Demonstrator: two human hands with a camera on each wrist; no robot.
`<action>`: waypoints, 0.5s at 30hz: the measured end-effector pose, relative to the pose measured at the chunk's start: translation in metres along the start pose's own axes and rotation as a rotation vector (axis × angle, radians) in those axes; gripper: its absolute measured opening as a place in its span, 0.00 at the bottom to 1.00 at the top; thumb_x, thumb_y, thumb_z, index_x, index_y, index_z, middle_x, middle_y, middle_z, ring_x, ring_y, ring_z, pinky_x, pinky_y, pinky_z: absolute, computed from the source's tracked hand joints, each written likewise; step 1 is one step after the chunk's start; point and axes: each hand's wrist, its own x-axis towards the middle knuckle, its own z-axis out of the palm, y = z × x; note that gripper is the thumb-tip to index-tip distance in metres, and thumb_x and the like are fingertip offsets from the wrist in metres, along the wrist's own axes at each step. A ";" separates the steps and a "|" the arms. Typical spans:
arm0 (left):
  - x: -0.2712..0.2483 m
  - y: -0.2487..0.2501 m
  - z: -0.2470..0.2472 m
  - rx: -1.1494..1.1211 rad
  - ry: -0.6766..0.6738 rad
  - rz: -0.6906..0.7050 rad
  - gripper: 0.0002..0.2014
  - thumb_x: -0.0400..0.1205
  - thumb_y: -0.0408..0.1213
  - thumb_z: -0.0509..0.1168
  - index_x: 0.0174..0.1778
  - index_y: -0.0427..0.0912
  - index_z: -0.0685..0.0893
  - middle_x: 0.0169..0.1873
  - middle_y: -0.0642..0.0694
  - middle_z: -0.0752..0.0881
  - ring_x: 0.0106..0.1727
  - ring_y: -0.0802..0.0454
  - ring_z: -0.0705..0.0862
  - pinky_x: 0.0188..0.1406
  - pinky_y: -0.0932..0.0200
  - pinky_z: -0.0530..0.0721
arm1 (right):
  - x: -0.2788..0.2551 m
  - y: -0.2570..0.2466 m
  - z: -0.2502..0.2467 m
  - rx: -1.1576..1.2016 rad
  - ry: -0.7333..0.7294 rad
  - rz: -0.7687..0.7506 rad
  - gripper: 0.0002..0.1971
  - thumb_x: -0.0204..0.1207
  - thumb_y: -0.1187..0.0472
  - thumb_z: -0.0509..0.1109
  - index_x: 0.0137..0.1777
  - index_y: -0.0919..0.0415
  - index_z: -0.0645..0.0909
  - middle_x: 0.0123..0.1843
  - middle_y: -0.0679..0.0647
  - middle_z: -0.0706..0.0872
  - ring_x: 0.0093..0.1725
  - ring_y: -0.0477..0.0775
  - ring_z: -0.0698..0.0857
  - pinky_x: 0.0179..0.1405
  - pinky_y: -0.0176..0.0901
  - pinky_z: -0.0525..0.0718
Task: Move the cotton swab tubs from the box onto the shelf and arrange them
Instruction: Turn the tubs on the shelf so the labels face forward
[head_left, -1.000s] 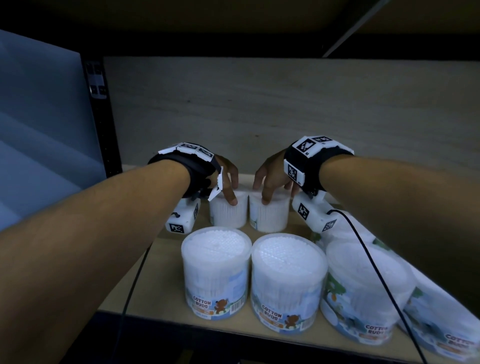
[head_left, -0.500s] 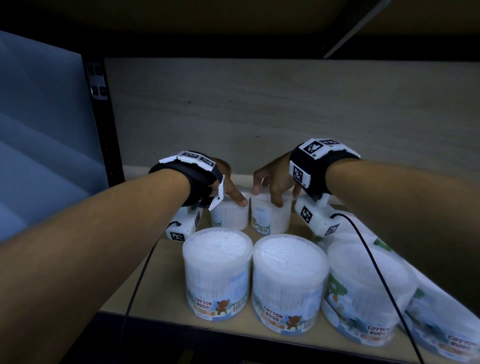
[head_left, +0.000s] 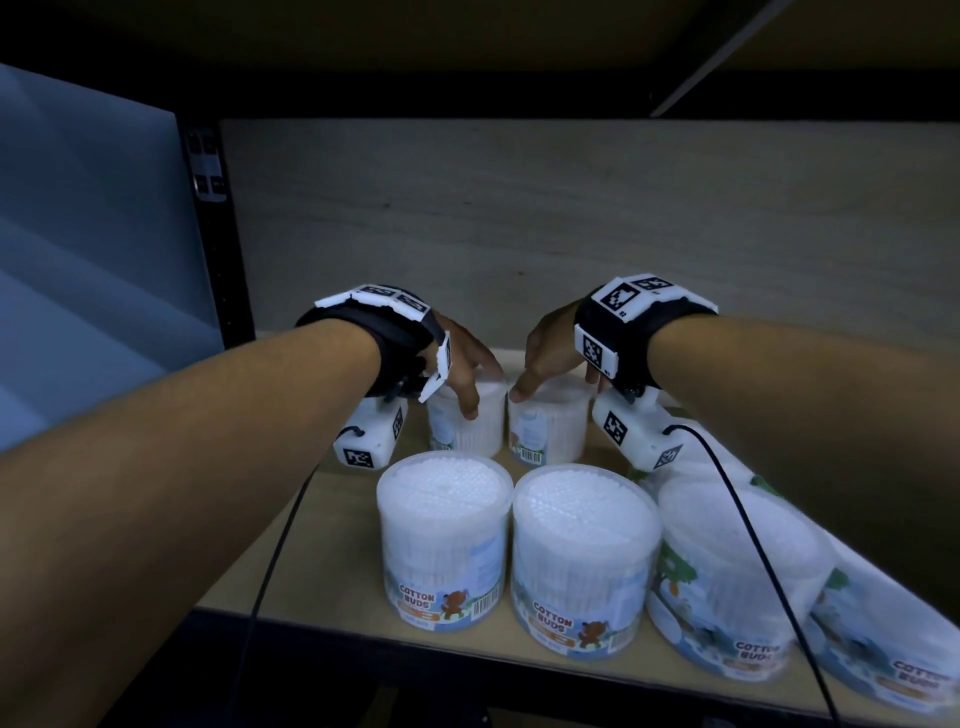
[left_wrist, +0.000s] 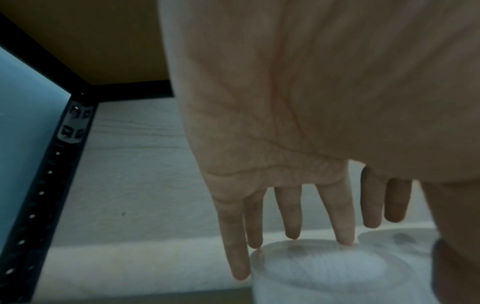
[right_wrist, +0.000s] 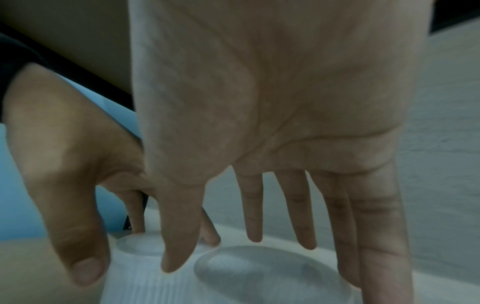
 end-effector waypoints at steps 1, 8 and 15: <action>0.002 0.001 0.001 0.000 -0.016 -0.007 0.39 0.80 0.53 0.69 0.85 0.60 0.57 0.73 0.39 0.79 0.72 0.47 0.79 0.73 0.53 0.76 | 0.002 0.000 0.001 -0.009 0.005 0.009 0.37 0.73 0.39 0.73 0.77 0.60 0.73 0.74 0.56 0.77 0.35 0.50 0.78 0.28 0.38 0.77; 0.004 0.001 0.003 -0.071 0.062 0.019 0.31 0.85 0.45 0.67 0.84 0.57 0.63 0.80 0.47 0.70 0.77 0.46 0.73 0.34 0.73 0.77 | 0.009 -0.001 0.006 -0.044 -0.016 0.034 0.31 0.72 0.43 0.76 0.70 0.61 0.79 0.65 0.55 0.82 0.33 0.49 0.78 0.15 0.37 0.79; 0.003 0.002 0.000 -0.092 0.100 0.045 0.29 0.81 0.48 0.71 0.80 0.58 0.72 0.73 0.47 0.76 0.65 0.49 0.79 0.27 0.72 0.76 | 0.011 -0.002 0.006 -0.019 -0.037 0.007 0.29 0.71 0.47 0.78 0.70 0.57 0.79 0.66 0.55 0.81 0.54 0.54 0.84 0.24 0.40 0.80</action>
